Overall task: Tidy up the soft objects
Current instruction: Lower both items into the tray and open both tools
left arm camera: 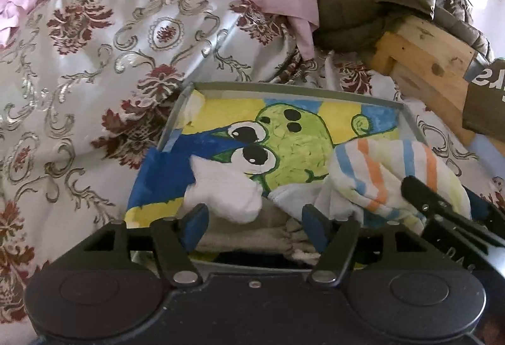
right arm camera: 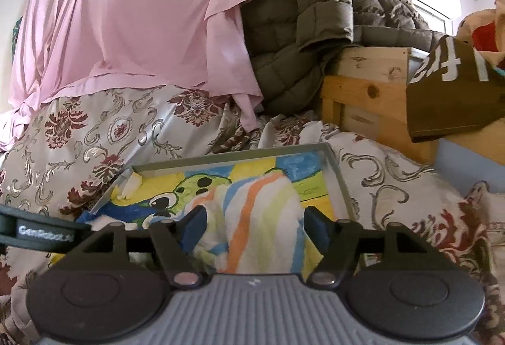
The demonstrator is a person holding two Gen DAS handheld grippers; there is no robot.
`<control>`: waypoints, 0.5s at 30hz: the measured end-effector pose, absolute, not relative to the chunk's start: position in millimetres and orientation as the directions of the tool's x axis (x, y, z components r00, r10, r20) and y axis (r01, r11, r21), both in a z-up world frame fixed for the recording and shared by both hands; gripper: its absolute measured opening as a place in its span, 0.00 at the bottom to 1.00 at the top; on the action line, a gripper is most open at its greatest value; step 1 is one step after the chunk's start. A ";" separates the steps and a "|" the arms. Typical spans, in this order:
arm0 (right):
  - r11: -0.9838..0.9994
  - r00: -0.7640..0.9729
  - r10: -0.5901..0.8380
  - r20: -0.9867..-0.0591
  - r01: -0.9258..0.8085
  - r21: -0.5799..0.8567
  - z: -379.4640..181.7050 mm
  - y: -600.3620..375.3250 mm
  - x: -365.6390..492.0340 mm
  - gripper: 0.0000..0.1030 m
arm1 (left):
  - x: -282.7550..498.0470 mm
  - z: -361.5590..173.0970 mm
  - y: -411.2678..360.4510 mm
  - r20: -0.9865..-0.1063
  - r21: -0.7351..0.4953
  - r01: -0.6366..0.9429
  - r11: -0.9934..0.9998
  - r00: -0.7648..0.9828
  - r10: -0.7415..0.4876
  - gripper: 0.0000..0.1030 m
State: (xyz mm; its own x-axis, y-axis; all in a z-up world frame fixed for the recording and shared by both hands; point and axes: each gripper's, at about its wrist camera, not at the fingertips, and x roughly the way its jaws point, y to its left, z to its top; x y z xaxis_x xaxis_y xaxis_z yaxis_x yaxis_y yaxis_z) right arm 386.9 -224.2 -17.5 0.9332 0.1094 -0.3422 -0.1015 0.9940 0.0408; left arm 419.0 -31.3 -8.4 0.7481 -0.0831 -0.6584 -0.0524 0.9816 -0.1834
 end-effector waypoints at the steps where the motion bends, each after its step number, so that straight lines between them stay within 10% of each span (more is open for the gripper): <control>1: 0.994 0.935 0.109 -0.338 -0.099 0.046 -15.5 -226.8 384.6 0.74 | 415.0 -6.1 -30.9 -0.651 -0.183 -0.058 0.981 0.756 -0.077 0.72; 15: 0.988 0.962 0.116 -0.248 -0.087 0.124 24.5 -260.2 321.7 0.93 | 337.8 40.8 -29.6 -0.516 -0.217 -0.086 0.972 0.856 -0.039 0.93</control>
